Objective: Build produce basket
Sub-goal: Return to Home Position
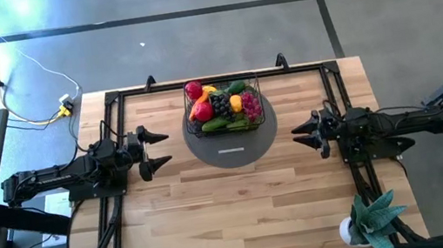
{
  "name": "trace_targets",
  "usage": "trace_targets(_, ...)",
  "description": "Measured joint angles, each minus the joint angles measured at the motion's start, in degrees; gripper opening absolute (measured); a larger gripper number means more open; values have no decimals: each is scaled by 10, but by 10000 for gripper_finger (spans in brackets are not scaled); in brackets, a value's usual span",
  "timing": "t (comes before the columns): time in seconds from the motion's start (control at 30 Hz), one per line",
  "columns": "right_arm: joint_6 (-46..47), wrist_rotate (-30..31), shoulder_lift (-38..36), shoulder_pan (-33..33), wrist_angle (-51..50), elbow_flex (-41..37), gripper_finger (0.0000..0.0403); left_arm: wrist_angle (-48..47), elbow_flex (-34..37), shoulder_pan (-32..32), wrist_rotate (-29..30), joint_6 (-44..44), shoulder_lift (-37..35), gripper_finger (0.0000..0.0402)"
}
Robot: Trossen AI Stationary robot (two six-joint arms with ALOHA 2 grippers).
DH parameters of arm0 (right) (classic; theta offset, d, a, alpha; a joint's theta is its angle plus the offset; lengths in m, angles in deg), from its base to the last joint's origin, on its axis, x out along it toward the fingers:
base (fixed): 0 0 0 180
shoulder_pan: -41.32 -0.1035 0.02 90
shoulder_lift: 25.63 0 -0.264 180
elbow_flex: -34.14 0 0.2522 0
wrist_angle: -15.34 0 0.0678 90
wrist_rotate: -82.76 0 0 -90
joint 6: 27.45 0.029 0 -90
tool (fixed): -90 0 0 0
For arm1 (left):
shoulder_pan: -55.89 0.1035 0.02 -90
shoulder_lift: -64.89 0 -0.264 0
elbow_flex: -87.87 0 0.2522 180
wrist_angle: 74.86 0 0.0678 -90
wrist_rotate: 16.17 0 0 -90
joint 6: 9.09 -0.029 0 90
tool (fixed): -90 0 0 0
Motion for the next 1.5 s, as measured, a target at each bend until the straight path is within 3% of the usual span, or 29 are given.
trace_targets(0.3, 84, 0, 0, 0, -7, 0, 145, 0, 0, 0, 0, 0, 0, 392)
trace_targets(1.5, 83, 0, 0, 0, -8, 0, 145, 0, 0, 0, 0, 0, 0, 392)
